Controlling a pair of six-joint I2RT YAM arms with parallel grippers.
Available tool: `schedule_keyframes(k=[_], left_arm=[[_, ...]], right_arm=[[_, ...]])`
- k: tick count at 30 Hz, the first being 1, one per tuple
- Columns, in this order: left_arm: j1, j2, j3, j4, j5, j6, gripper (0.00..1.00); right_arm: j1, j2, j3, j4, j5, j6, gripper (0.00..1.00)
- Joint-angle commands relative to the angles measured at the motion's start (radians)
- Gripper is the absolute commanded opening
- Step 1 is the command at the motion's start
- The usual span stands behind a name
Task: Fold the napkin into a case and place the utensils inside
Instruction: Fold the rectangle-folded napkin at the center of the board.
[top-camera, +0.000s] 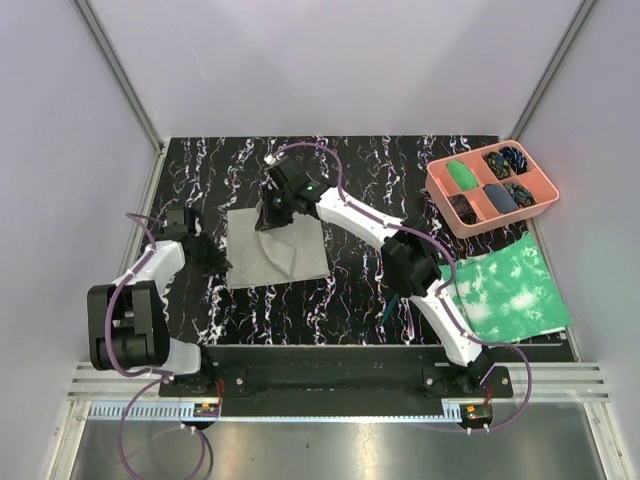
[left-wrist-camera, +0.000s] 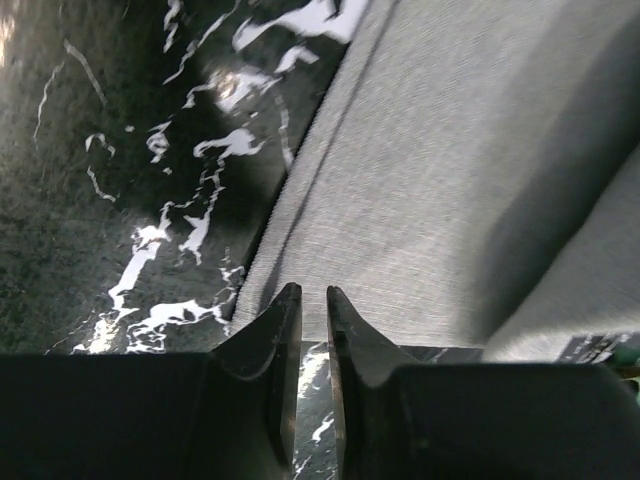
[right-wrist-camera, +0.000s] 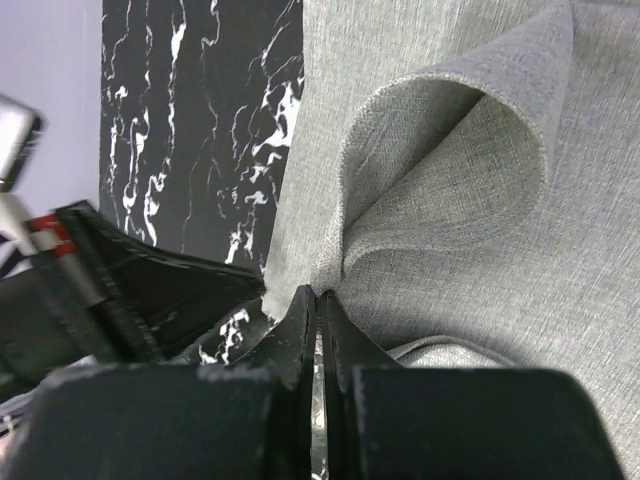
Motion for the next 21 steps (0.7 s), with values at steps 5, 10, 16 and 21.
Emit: schedule_keyframes(k=[5, 10, 16, 21], left_arm=[[0.004, 0.036, -0.039, -0.002, -0.047, 0.017, 0.16], [0.004, 0.041, -0.069, 0.019, -0.035, 0.008, 0.12], [0.004, 0.038, -0.086, 0.032, -0.029, 0.005, 0.07], [0.006, 0.029, -0.095, 0.036, -0.032, 0.005, 0.06]], right_arm=[[0.028, 0.046, 0.103, 0.06, -0.073, 0.112, 0.0], [0.032, 0.105, 0.175, 0.069, -0.1, 0.162, 0.0], [0.039, 0.146, 0.227, 0.074, -0.088, 0.182, 0.0], [0.04, 0.189, 0.276, 0.072, -0.102, 0.214, 0.0]])
